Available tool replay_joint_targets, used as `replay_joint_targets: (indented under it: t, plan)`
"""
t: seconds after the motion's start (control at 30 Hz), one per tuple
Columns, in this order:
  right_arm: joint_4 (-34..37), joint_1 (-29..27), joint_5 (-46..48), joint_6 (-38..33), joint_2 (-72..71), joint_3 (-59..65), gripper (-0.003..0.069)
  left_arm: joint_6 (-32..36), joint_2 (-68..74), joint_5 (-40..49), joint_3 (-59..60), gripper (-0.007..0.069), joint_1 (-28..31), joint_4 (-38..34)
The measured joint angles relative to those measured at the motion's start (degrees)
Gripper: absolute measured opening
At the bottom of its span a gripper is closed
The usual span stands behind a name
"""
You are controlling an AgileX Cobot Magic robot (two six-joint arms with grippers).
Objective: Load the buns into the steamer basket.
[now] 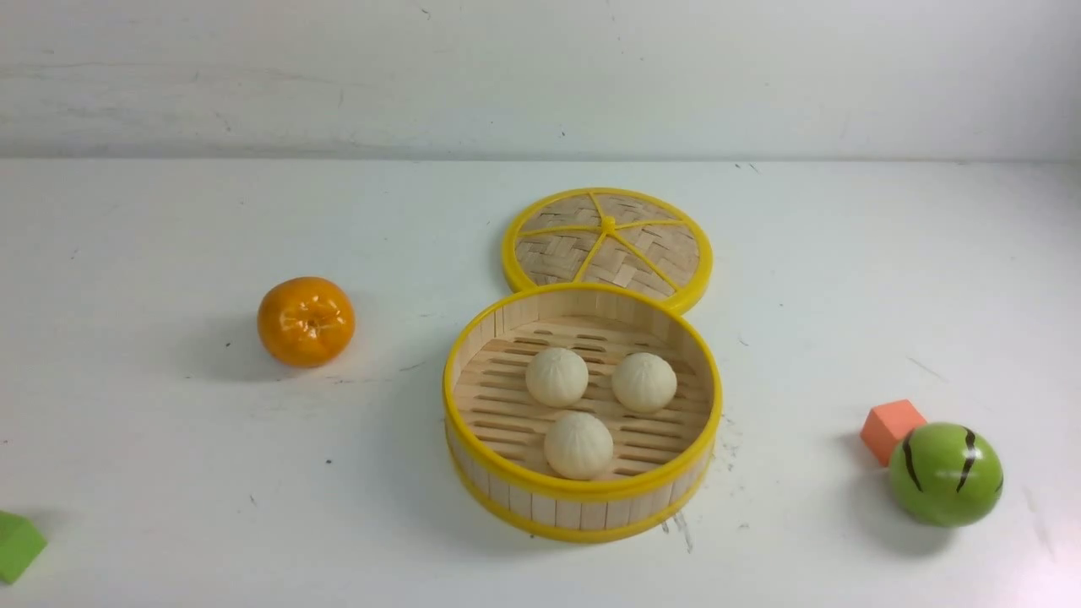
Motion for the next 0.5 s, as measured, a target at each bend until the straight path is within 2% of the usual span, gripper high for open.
replay_joint_targets:
  t: [0.5]
  plan:
    - [0.0, 0.0, 0.0, 0.0, 0.0, 0.0, 0.0075, 0.0, 0.0, 0.1, 0.0, -0.0014, 0.0, 0.0]
